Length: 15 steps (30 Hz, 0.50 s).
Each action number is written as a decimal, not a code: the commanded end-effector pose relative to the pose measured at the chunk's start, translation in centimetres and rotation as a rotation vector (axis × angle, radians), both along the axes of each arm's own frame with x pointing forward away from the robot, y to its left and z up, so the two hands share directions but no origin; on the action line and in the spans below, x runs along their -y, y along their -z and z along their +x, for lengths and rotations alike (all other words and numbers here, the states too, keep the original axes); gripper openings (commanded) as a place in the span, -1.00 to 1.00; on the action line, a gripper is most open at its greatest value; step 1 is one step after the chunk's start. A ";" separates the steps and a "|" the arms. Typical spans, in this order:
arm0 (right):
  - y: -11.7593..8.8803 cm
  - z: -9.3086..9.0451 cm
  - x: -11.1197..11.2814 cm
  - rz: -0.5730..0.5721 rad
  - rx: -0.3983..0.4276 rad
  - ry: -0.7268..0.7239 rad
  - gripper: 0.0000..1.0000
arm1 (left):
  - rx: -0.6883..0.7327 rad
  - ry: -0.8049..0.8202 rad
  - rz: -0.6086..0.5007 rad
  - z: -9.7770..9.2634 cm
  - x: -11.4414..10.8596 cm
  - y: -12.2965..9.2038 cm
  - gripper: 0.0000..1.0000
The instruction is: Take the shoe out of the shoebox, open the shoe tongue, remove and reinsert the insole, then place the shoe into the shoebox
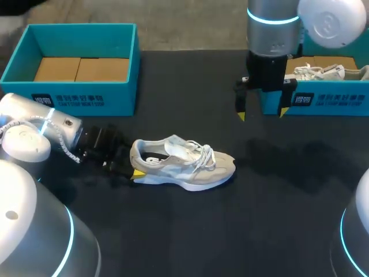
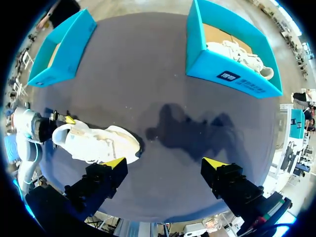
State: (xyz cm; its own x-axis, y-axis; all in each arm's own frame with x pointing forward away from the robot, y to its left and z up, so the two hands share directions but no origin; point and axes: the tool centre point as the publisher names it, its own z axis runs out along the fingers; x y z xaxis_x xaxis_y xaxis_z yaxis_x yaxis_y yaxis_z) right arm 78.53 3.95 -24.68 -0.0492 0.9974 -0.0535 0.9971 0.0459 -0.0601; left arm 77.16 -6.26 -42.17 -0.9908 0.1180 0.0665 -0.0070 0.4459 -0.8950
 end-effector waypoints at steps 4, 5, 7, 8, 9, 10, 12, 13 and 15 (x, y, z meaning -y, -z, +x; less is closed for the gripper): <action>0.2 -0.4 -0.9 0.023 0.020 0.003 1.00 | 0.001 0.000 0.000 0.1 0.0 0.1 -1.00; 0.2 -0.6 -1.3 0.013 0.025 0.014 1.00 | 0.001 0.000 0.000 0.1 0.0 0.1 -1.00; 0.1 -1.2 -2.4 0.011 0.048 0.015 1.00 | 0.001 0.000 0.000 0.1 0.0 0.1 -1.00; 0.1 -1.4 -3.0 -0.006 0.052 0.017 1.00 | 0.001 0.000 0.000 0.1 0.0 0.1 -1.00; 0.1 -1.7 -3.6 -0.011 0.062 0.015 1.00 | 0.001 0.000 0.000 0.1 0.0 0.1 -1.00; 0.1 -1.9 -4.2 -0.020 0.069 0.025 1.00 | 0.001 0.000 0.000 0.1 0.0 0.1 -1.00; 0.1 -2.4 -5.3 -0.048 0.081 0.030 1.00 | 0.001 0.000 0.000 0.1 0.0 0.1 -1.00; 0.1 -2.7 -5.9 -0.048 0.081 0.033 1.00 | 0.001 0.000 0.000 0.1 0.0 0.1 -1.00; 0.2 -3.2 -7.0 -0.044 0.083 0.035 1.00 | 0.001 0.000 0.000 0.1 0.0 0.1 -1.00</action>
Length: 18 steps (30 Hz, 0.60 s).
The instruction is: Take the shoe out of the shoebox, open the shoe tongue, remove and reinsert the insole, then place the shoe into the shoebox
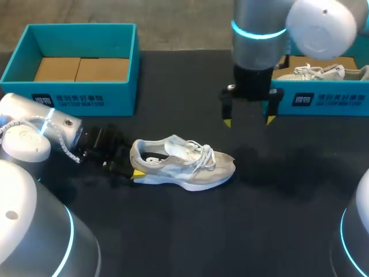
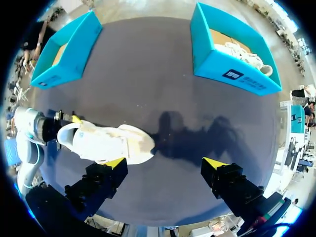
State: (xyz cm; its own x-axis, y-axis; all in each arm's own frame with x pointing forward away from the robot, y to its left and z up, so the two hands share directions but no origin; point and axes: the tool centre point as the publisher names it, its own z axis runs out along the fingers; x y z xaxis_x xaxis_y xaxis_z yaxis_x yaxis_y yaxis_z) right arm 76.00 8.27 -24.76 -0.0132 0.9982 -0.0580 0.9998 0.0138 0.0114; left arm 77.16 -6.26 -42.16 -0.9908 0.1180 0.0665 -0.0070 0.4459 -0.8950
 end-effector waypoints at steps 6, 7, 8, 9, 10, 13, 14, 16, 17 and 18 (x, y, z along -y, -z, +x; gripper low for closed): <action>0.6 -2.2 -5.9 -0.053 0.008 0.026 1.00 | 0.001 0.000 0.000 0.1 0.0 0.1 -1.00; 0.7 -2.4 -6.4 -0.066 0.007 0.014 1.00 | 0.001 0.000 0.000 0.1 0.0 0.1 -1.00; 0.8 -2.5 -7.0 -0.082 0.007 0.014 1.00 | 0.001 0.000 0.000 0.1 0.0 0.1 -1.00; 0.9 -2.7 -7.5 -0.080 0.008 0.015 1.00 | 0.001 0.000 0.000 0.1 0.0 0.1 -1.00; 1.0 -2.8 -7.9 -0.096 0.006 0.012 1.00 | 0.001 0.000 0.000 0.1 0.0 0.1 -1.00; 1.6 -2.9 -9.0 -0.101 -0.002 0.015 1.00 | 0.001 0.000 0.000 0.1 0.0 0.1 -1.00; 1.9 -3.0 -9.3 -0.112 -0.012 0.020 1.00 | 0.001 0.000 0.000 0.1 0.0 0.1 -1.00; 2.3 -3.1 -10.0 -0.127 -0.005 0.022 1.00 | 0.001 0.000 0.000 0.1 0.0 0.1 -1.00; 2.5 -3.1 -10.4 -0.144 -0.003 0.018 1.00 | 0.001 0.000 0.000 0.1 0.0 0.1 -1.00; 2.7 -3.1 -10.7 -0.155 0.000 0.017 1.00 | 0.001 0.000 0.000 0.1 0.0 0.1 -1.00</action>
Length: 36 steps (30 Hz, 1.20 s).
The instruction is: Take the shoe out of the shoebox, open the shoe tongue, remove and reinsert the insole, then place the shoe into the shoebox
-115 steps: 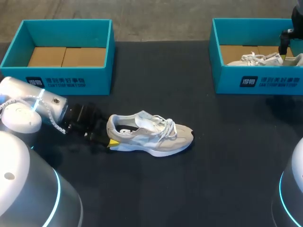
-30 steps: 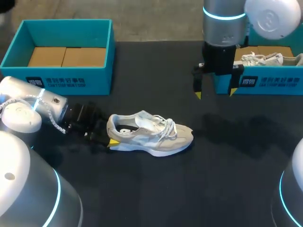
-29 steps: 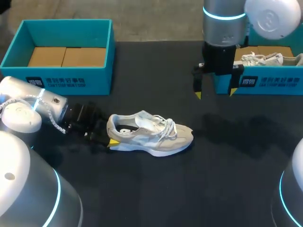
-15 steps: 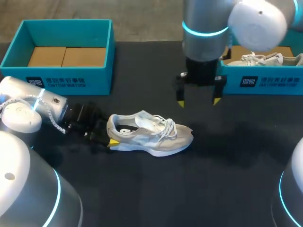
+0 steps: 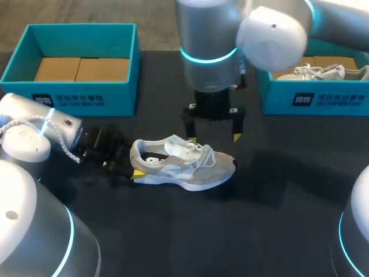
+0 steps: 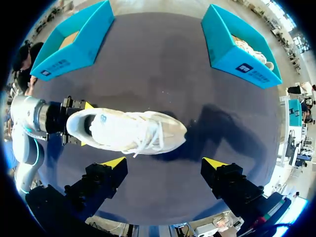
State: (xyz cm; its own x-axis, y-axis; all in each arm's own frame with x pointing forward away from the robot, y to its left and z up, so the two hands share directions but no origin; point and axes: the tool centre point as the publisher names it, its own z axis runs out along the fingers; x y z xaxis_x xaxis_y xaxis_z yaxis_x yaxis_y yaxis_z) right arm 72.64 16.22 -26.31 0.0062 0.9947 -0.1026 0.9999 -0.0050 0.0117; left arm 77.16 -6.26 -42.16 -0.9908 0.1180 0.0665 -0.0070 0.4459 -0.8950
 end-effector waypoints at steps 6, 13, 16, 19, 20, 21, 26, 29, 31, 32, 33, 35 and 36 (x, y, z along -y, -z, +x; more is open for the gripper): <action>1.8 0.3 -4.9 -0.136 0.014 -0.030 1.00 | 0.001 0.000 0.000 0.1 0.0 0.1 -1.00; 2.1 0.4 -6.8 -0.151 0.013 -0.053 1.00 | 0.001 0.000 0.000 0.1 0.0 0.1 -1.00; 2.1 0.5 -7.6 -0.157 0.021 -0.065 1.00 | 0.001 0.000 0.000 0.1 0.0 0.1 -1.00; 2.2 0.6 -8.3 -0.171 0.027 -0.078 1.00 | 0.001 0.000 0.000 0.1 0.0 0.1 -1.00; 2.3 0.6 -8.5 -0.179 0.027 -0.085 1.00 | 0.001 0.000 0.000 0.1 0.0 0.1 -1.00; 2.4 0.7 -8.7 -0.188 0.026 -0.091 1.00 | 0.001 0.000 0.000 0.1 0.0 0.1 -1.00; 2.9 0.9 -10.2 -0.266 0.028 -0.129 1.00 | 0.001 0.000 0.000 0.1 0.0 0.1 -1.00; 3.3 1.1 -10.8 -0.319 0.026 -0.148 1.00 | 0.001 0.000 0.000 0.1 0.0 0.1 -1.00; 3.5 1.2 -11.1 -0.345 0.023 -0.155 0.87 | 0.001 0.000 0.000 0.1 0.0 0.1 -1.00; 3.6 1.2 -11.2 -0.345 0.021 -0.156 0.80 | 0.001 0.000 0.000 0.1 0.0 0.1 -1.00; 3.7 1.3 -11.2 -0.345 0.017 -0.159 0.72 | 0.001 0.000 0.000 0.1 0.0 0.1 -1.00; 3.9 1.4 -11.3 -0.360 0.010 -0.158 0.52 | 0.001 0.000 0.000 0.1 0.0 0.1 -1.00; 4.0 1.4 -11.3 -0.365 0.006 -0.159 0.47 | 0.001 0.000 0.000 0.1 0.0 0.1 -1.00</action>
State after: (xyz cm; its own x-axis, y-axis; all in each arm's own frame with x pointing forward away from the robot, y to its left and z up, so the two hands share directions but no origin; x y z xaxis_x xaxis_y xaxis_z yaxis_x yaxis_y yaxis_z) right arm 73.76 26.74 -29.99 -0.1499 0.9357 -0.3192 0.9874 0.1580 -0.0006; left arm 77.16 -6.27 -42.16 -0.9908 0.1182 0.0665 -0.0069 0.4458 -0.8951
